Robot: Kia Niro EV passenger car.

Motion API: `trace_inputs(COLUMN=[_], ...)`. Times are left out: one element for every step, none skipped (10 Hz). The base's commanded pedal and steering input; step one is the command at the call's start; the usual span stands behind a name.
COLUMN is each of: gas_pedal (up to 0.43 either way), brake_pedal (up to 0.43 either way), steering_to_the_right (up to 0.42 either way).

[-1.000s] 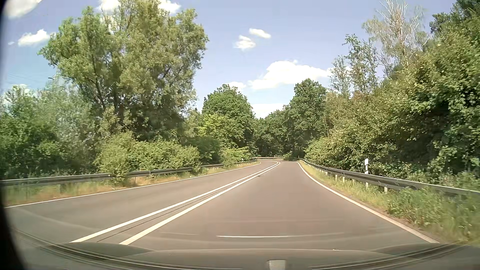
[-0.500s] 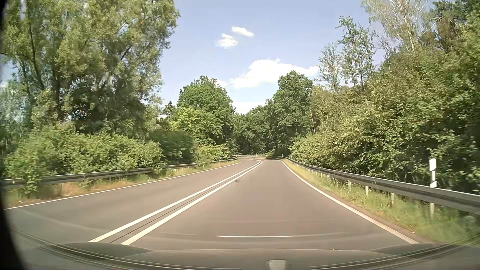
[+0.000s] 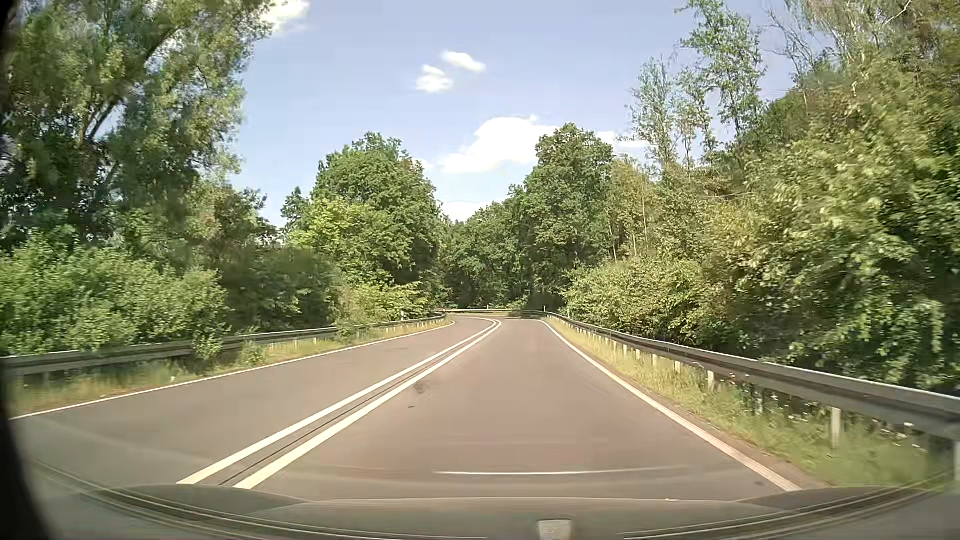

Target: Follow the waypoints while adhering to traffic rules and regulations

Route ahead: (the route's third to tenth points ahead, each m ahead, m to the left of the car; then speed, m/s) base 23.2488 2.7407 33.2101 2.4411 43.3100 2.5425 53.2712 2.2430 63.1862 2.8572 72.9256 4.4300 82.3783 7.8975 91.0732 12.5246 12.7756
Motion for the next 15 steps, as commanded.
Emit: trace_inputs(gas_pedal=[0.350,0.350,0.350,0.350,0.350,0.350,0.350,0.350,0.350,0.350,0.350,0.350,0.350,0.350,0.350], brake_pedal=[0.030,0.030,0.030,0.030,0.030,0.030,0.030,0.037,0.030,0.030,0.030,0.030,0.030,0.030,0.030], steering_to_the_right=[0.016,0.015,0.014,0.008,0.006,0.006,0.006,0.006,0.006,0.006,0.005,0.005,0.006,0.005,0.006])
